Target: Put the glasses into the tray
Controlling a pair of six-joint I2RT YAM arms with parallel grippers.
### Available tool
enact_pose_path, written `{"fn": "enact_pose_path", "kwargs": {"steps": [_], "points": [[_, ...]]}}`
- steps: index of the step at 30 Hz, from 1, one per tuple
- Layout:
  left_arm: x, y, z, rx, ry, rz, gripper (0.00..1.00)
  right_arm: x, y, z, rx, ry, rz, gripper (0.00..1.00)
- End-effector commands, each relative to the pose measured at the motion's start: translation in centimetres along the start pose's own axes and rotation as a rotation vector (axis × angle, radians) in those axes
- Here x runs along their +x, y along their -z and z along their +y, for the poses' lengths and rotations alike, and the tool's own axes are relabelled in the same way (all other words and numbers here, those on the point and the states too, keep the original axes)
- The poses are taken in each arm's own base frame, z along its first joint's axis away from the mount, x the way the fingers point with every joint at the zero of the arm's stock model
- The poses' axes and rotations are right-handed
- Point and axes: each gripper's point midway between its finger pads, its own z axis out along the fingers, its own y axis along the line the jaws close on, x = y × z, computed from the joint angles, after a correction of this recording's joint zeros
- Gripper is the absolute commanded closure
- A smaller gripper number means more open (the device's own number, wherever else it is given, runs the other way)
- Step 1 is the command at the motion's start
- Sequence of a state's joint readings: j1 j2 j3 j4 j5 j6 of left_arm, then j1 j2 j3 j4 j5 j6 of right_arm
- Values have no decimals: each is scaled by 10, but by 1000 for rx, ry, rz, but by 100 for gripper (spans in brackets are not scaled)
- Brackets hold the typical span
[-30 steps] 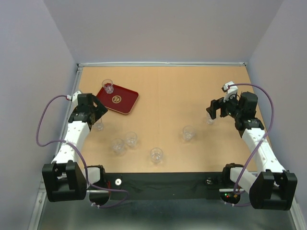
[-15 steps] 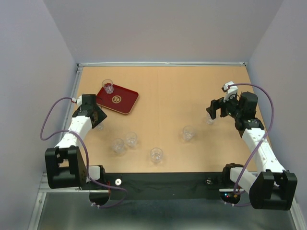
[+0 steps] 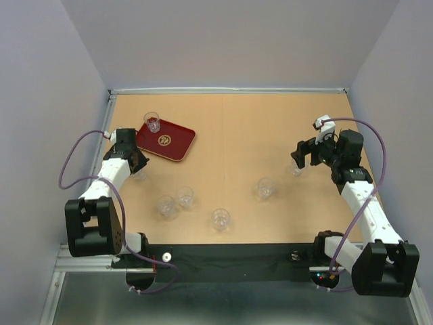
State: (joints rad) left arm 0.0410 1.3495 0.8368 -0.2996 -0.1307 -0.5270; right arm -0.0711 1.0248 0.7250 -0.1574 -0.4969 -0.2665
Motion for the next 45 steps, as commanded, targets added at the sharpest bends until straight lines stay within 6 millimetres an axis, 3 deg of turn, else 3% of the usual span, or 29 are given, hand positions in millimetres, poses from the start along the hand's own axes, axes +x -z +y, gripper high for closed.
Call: {"fn": "enact_pose_path", "kwargs": {"steps": [1,4,8,11,12,22,23,24,35,45], "points": [[-16,10,1,-13,-45,-43,100,-20,4,-4,17,33,-47,0],[-37,26,-9,35,-82,-120,100,-21,4,-3,13,35,-51,0],[-50,44,-54,279,-159,-155,100,-21,4,-2,9,33,-51,0],[-55,41,-81,401,-274,-143,100,-20,4,-3,10,35,-49,0],[-66,44,-92,432,-298,-162,100,-20,4,-3,10,35,-49,0],[-97,9,-133,420,-405,-135,100,-20,4,-3,8,34,-48,0],[-95,-3,-131,400,-409,-114,100,-20,4,-3,8,34,-48,0],[-91,1,-147,421,-435,-115,100,-20,4,-3,8,36,-50,0],[-75,-33,-180,367,-512,-75,100,-18,3,-4,11,33,-43,0],[-89,-53,-195,247,-576,-117,100,-19,3,-4,15,35,-45,0]]}}
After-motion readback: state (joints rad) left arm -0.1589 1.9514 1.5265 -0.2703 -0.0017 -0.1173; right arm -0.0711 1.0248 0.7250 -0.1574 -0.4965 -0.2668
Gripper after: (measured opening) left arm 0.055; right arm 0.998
